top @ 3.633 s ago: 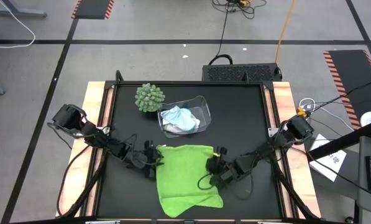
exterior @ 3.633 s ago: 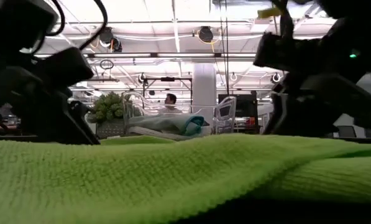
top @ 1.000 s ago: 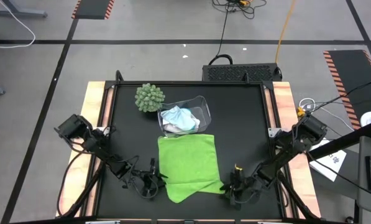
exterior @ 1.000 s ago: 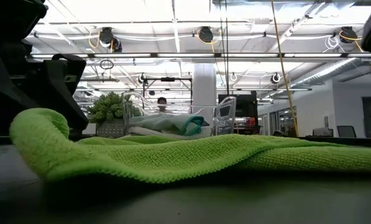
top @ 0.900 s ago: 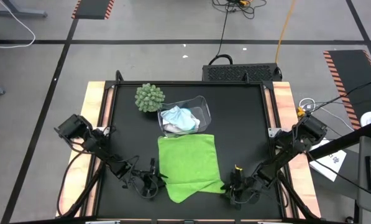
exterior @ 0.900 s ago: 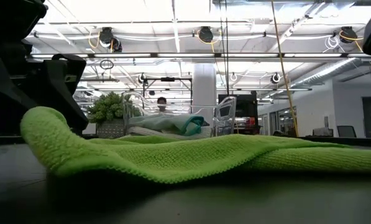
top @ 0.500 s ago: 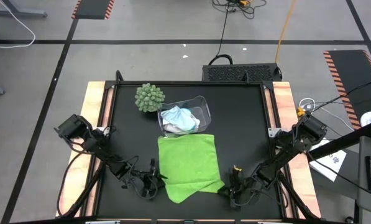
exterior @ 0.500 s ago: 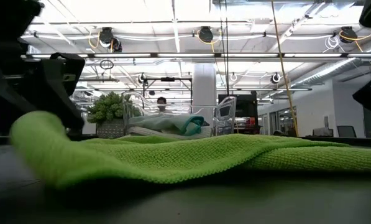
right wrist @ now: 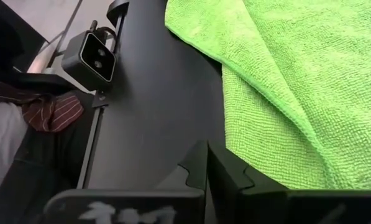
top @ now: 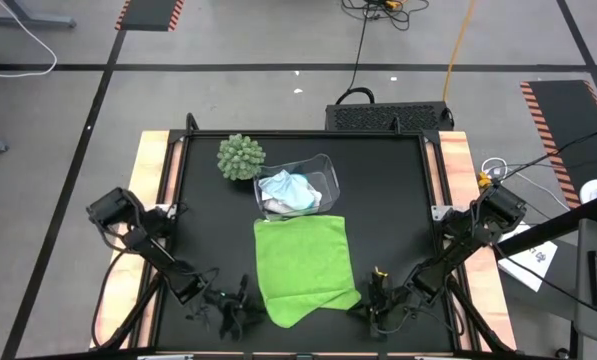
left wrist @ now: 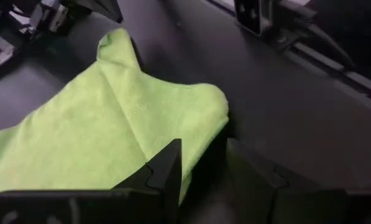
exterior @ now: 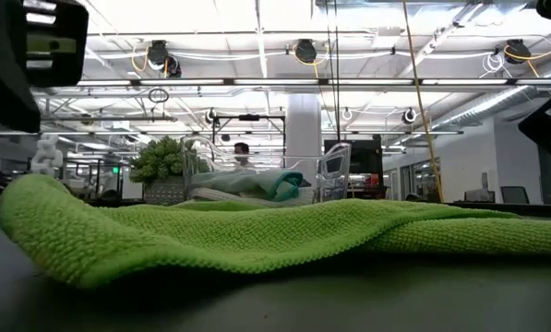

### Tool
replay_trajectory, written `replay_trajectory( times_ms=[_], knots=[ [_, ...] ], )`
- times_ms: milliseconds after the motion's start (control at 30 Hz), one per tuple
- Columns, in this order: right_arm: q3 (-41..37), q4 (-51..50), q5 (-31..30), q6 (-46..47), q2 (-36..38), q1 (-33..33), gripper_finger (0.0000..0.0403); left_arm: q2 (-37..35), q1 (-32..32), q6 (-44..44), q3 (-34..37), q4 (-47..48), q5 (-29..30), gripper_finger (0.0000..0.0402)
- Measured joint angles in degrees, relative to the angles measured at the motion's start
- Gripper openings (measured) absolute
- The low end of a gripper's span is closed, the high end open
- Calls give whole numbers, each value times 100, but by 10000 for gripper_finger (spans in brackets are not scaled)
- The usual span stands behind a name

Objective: Fold microfiber towels
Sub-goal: Fold the green towel

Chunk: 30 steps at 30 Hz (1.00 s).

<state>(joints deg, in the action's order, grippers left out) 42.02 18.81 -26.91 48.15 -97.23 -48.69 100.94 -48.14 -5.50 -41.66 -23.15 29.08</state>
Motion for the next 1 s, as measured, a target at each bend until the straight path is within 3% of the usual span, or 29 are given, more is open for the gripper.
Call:
replay_trajectory(
  times_ms=[200, 367, 533, 700, 800, 933, 1000],
  knots=[
    [0, 4, -82, -253, 0, 78, 2, 702, 0, -706, -684, 714, 448, 127],
    [0, -26, -176, -281, 1, 155, 2, 1324, -11, -798, -1481, 1525, 917, 127],
    [0, -62, -161, -281, 2, 175, 2, 1477, -37, -850, -2003, 2209, 1083, 127],
    [0, -81, -160, -283, 2, 181, 2, 1500, -6, -1164, -2219, 2178, 992, 125],
    [0, -71, -160, -283, 2, 181, 2, 1506, 45, -1212, -2266, 2178, 992, 99],
    [0, -66, -160, -289, 2, 181, 2, 1366, 144, -1152, -2272, 2206, 937, 22],
    [0, -18, -160, -408, 2, 179, 2, 1198, 206, -970, -2272, 2238, 927, 10]
  ],
)
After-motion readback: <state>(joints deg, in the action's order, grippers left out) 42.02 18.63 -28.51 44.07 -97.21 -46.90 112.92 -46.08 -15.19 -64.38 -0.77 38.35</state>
